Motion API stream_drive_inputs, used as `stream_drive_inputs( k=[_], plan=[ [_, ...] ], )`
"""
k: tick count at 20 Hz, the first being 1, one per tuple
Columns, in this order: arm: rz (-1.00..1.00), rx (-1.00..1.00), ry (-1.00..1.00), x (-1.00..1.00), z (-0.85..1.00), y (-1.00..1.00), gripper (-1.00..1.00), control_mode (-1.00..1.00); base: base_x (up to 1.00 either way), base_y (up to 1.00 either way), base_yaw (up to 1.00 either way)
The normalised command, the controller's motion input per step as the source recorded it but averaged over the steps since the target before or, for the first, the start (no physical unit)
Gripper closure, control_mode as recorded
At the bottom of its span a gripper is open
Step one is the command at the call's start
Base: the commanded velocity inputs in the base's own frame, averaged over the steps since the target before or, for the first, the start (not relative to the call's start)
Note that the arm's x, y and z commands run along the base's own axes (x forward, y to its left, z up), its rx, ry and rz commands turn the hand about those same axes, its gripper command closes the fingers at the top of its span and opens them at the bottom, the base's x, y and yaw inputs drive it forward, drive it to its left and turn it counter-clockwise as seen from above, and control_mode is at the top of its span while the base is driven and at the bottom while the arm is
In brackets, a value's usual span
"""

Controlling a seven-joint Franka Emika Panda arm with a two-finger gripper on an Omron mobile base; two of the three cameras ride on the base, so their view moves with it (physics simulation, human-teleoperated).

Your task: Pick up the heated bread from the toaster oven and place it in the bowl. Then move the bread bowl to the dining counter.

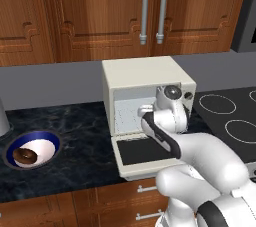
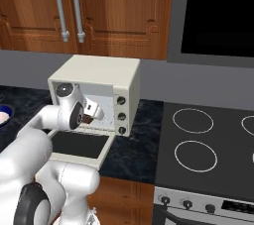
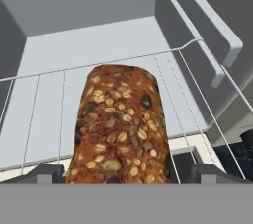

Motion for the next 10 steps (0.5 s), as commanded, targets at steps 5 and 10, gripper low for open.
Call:
stream_drive_inputs(
  k=[5, 10],
  plan=[
    [0.0, 0.0, 0.0, 0.06, -0.01, 0.0, 1.0, -1.0, 0.0, 0.0, 0.0],
    [0.0, 0.0, 0.0, -0.17, 0.0, 0.01, 1.0, -1.0, 0.0, 0.0, 0.0]
  ],
)
